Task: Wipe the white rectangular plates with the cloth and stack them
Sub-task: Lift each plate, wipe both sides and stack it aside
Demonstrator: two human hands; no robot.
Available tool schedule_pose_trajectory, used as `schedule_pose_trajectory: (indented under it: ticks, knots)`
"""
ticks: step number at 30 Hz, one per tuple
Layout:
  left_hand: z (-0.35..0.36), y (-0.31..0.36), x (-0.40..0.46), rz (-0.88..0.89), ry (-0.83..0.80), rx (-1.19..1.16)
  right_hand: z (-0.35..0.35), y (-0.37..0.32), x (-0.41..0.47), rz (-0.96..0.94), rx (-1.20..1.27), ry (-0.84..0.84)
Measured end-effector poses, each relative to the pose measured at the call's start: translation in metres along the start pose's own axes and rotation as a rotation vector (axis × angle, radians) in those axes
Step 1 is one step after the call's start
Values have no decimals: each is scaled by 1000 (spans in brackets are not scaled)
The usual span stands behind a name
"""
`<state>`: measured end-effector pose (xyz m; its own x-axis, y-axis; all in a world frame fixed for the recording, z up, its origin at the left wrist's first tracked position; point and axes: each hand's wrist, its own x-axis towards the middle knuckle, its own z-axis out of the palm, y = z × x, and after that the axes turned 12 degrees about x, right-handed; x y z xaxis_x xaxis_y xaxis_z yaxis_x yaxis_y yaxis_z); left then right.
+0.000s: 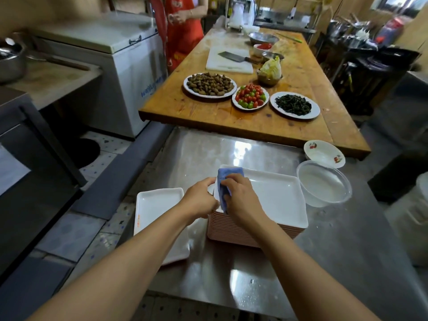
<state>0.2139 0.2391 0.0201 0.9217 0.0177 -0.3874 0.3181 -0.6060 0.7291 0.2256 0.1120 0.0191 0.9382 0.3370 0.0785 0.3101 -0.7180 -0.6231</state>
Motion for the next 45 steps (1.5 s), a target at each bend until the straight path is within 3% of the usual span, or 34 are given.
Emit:
schedule_pose_trajectory:
  ticks: [7,15,22,31,38,45]
  knots:
    - [0,2,3,-38,-9,22,-15,23,11,-38,-244,56]
    - [4,2,3,-31,45,21,-76,73,-23,132,-548,146]
    - [9,7,-5,-25,99,65,-90,68,-55,77,-565,17]
    - [4,3,-8,-30,35,-73,-58,23,-82,75,-149,-82]
    - [1,-8,-7,16,-28,-214,-10,-13,-51,17,0,-128]
    - [2,-6,-8,23,-23,-155,-6,-3,-26,83,136,-81]
